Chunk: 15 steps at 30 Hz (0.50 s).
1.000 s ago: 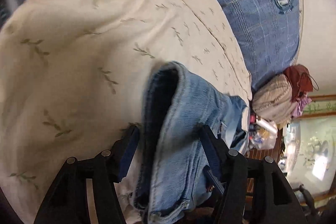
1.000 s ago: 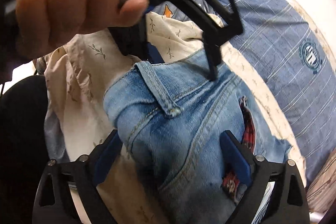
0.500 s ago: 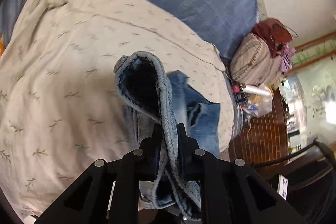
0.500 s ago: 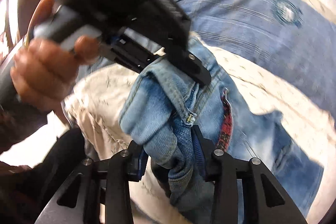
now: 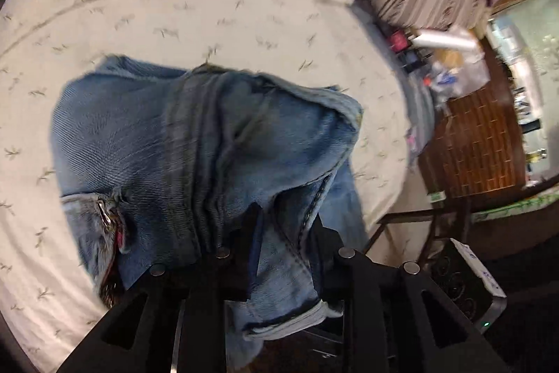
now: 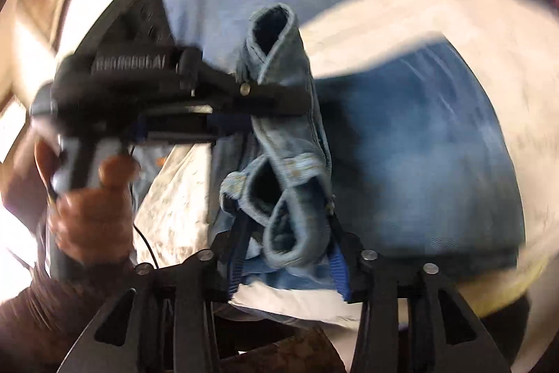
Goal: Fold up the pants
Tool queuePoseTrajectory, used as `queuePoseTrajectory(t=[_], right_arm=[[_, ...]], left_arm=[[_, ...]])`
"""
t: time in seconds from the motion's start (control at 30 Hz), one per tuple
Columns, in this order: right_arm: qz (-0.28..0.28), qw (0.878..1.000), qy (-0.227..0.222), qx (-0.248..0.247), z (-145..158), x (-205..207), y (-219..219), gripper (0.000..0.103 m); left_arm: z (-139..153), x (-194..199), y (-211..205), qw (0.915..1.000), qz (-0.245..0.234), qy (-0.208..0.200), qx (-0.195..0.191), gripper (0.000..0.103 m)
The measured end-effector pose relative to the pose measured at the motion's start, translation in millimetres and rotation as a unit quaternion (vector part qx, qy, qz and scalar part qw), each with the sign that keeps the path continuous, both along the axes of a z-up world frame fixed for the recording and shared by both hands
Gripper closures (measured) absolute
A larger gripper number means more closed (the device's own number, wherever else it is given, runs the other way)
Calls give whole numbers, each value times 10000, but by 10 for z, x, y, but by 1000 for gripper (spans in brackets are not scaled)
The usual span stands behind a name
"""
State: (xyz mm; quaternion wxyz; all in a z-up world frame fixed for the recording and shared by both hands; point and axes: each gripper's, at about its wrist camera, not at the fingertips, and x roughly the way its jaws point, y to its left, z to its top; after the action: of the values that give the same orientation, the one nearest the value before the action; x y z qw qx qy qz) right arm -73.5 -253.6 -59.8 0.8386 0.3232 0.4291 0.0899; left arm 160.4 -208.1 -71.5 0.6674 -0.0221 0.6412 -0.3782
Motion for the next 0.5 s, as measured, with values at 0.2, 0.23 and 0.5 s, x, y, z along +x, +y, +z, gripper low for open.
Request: queuePoseTrajectory(t=[0.2,0.23,0.5], right_arm=[[-528,9943,198,905,-267,-101,-381,41],[-505,9936,141,997,-263,-116,-410,39],[-467,9886,-366,1385,-225,-252,-559,17]], left_arm=[[115,-30,-219,9969,-551,-310,458,78],[230,-54,-215,9950,-781,-447,438,78],[1115,-110,-79,9475,-2048,-2409,482,42]])
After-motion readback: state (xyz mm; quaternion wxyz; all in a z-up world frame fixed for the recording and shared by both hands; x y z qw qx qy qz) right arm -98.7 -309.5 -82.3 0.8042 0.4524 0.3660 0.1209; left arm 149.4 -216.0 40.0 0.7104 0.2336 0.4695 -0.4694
